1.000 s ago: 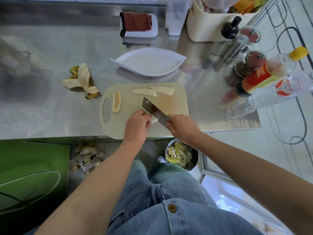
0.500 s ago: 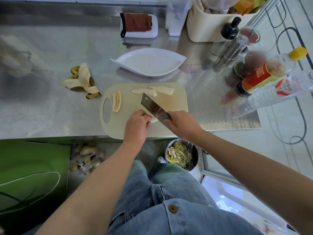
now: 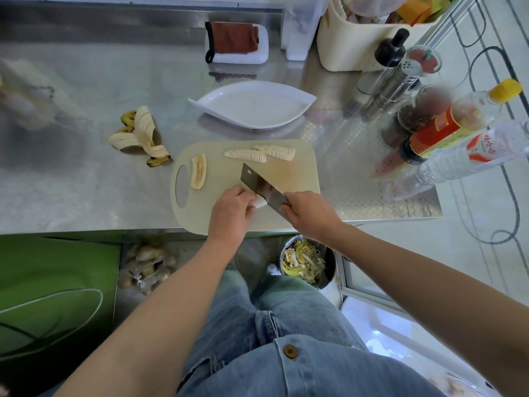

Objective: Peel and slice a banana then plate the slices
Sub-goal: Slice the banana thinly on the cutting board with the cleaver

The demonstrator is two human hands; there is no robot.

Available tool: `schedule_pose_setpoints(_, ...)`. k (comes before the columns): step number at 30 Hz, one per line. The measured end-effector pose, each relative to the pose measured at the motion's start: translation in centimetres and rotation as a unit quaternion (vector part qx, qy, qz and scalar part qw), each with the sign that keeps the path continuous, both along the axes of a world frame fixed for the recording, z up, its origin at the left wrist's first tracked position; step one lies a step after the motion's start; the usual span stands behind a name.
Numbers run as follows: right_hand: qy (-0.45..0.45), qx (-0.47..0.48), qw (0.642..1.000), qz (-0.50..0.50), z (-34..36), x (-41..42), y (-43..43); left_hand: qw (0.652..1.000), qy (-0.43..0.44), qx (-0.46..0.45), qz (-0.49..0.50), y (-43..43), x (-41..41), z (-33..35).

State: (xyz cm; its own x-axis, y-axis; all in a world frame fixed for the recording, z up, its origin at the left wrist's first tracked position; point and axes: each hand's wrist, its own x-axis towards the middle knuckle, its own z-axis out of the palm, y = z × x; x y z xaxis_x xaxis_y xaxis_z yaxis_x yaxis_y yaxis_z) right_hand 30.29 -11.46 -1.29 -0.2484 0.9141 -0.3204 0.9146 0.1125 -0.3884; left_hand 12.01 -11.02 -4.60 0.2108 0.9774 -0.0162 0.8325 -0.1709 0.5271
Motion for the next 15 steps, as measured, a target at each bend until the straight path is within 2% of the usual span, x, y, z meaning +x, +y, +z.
schedule_pose_setpoints(7, 0.02, 0.014, 1.0, 0.004, 0.82, -0.13, 0.51, 0.998, 0.051, 0.01, 0.032, -0.27, -0.42, 0.11)
schedule_pose_setpoints(15, 0.014, 0.007, 1.0, 0.006, 0.66, -0.08, 0.67, 0.998, 0.058, 0.002, 0.024, -0.06, -0.43, 0.36)
